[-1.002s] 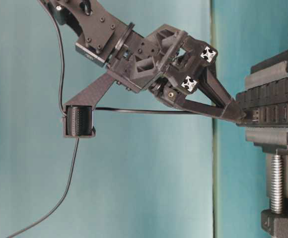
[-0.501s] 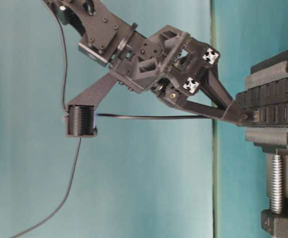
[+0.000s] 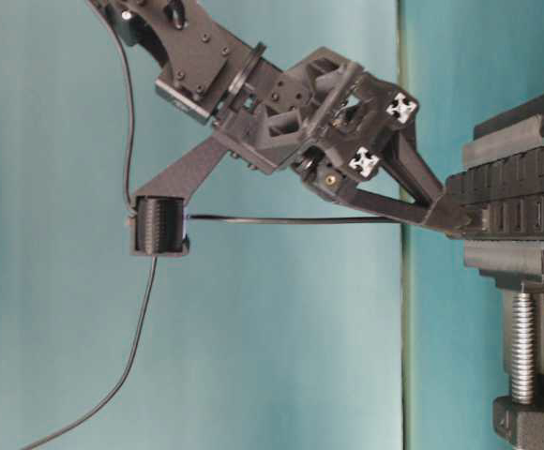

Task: Insert the USB into the center port of the fixed hub
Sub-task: 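Push the plug down into the center port with the right gripper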

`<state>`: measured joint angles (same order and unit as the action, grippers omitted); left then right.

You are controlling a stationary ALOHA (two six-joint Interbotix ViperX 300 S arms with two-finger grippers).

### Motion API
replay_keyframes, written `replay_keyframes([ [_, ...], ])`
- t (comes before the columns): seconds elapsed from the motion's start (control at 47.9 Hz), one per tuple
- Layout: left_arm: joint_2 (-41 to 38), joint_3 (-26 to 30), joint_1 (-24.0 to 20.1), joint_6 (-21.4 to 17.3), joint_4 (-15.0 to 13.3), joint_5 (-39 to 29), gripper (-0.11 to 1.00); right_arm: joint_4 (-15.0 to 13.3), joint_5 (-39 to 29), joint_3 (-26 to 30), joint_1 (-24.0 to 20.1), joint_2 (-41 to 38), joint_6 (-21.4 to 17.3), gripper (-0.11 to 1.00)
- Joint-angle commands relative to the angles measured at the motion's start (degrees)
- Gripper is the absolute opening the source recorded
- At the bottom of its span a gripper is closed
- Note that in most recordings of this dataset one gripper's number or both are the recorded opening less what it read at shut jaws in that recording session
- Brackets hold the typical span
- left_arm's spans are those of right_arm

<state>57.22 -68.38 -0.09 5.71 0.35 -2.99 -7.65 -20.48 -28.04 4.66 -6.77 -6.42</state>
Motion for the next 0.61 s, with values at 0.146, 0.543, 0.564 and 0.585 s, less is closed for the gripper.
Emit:
replay_keyframes([
  [0.146, -0.35, 0.53, 0.09, 0.09, 0.18, 0.44, 0.0, 0.09, -0.09, -0.7, 0.53, -0.79, -0.62, 0.08],
  [0.543, -0.35, 0.53, 0.0, 0.09, 0.18, 0.53, 0.0, 0.26, 0.0, -1.49, 0.53, -2.2, -0.53, 0.08],
  [0.564, -0.35, 0.53, 0.09, 0.09, 0.18, 0.53, 0.0, 0.26, 0.09, -1.58, 0.62, -2.2, -0.53, 0.08],
  [0.585, -0.35, 0.53, 0.09, 0.09, 0.09, 0.53, 0.0, 0.26, 0.09, -1.49, 0.62, -2.2, -0.53, 0.08],
])
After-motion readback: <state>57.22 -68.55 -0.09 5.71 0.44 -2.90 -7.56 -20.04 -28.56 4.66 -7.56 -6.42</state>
